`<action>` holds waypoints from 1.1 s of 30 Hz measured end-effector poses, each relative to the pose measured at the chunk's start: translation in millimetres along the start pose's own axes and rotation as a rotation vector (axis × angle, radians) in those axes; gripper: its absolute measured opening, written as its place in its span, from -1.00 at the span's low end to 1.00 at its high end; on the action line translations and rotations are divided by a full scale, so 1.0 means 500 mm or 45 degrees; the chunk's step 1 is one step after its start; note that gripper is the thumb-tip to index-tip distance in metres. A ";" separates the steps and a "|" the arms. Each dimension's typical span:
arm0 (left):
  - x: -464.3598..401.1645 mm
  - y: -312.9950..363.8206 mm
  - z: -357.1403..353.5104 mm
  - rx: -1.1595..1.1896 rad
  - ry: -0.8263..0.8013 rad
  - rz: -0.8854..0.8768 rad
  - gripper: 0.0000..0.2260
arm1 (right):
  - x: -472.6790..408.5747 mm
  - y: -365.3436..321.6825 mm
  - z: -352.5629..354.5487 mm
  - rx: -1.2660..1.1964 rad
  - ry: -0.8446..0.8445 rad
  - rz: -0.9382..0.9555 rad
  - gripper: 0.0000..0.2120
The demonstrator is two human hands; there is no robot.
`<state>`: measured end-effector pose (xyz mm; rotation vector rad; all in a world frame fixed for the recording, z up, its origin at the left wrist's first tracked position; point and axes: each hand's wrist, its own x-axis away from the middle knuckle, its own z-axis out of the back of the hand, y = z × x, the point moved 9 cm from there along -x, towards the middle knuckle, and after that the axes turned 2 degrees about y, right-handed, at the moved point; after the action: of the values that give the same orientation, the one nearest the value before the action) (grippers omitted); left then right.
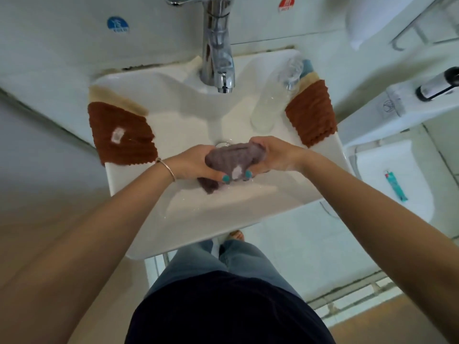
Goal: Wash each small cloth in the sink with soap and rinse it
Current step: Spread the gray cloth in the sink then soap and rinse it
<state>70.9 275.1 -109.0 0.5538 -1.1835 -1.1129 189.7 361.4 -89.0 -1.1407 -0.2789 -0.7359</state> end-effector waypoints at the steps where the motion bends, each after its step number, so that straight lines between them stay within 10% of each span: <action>1: -0.002 0.005 -0.001 0.140 -0.035 -0.010 -0.71 | 0.011 -0.010 0.013 -0.064 -0.006 0.020 -0.69; 6: -0.012 0.012 -0.015 0.579 -0.063 -0.029 -0.79 | 0.051 0.004 0.059 -0.355 0.081 -0.015 -0.82; 17: -0.025 0.021 -0.015 0.657 1.127 0.390 -0.64 | 0.061 0.010 -0.007 -0.519 0.876 -0.186 -0.94; 33: -0.072 0.085 -0.062 0.564 0.779 0.225 -0.80 | 0.068 -0.038 0.027 -0.194 1.076 -0.258 -0.68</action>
<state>116.7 318.2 -100.0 1.0240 -0.9061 -0.4642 204.1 356.1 -50.9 -0.8566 0.3863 -1.3641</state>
